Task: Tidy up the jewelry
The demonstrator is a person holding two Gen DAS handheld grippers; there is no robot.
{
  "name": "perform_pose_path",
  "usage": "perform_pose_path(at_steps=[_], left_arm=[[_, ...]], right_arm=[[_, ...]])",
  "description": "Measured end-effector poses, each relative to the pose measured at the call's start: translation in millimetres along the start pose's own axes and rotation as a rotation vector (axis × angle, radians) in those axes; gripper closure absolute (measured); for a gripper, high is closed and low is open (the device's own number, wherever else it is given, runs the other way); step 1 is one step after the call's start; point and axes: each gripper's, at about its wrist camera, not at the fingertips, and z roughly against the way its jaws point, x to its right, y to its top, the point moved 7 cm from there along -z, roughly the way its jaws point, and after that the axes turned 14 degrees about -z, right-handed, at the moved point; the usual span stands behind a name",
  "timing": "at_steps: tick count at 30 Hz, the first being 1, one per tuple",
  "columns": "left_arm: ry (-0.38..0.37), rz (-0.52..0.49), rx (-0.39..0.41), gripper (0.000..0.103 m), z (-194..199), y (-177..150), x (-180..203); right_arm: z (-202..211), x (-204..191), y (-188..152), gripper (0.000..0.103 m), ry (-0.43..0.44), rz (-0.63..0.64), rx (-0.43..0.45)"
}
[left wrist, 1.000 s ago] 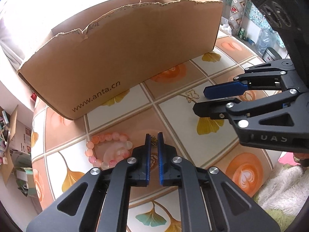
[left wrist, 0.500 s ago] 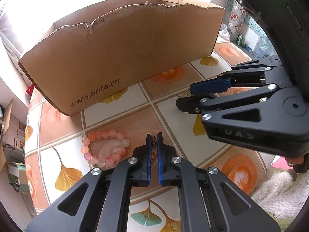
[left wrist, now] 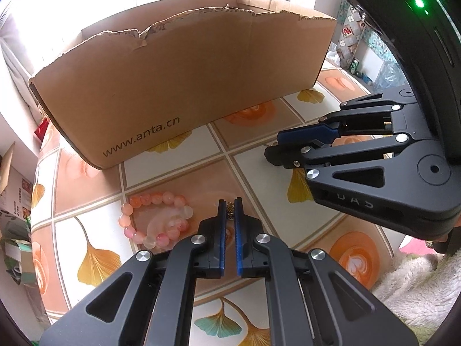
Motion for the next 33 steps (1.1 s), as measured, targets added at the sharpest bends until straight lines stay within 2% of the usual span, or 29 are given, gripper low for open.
perform_pose_path(at_steps=[13,17,26,29,31,33], left_arm=[[0.015,0.008,0.027,0.098,5.7,4.7,-4.5],[-0.005,0.047,0.045,0.098,15.0,5.4,-8.8],[0.044,0.044,0.144,0.098,63.3,17.8,-15.5],[0.007,0.061,0.123,0.098,61.8,14.2,-13.5],[-0.045,0.081,0.080,0.097,50.1,10.7,-9.0],[-0.062,0.095,0.037,0.094,36.8,7.8,-6.3]], right_arm=[[19.4,26.1,0.4,0.087,0.023,-0.022,0.024],[33.6,27.9,0.6,0.087,0.030,-0.021,0.058],[84.8,27.9,10.2,0.087,0.074,0.022,0.185],[91.4,24.6,13.9,0.087,0.090,0.022,0.198],[90.3,23.7,11.7,0.087,0.102,0.018,0.190],[87.8,20.9,7.1,0.087,0.112,0.014,0.180]])
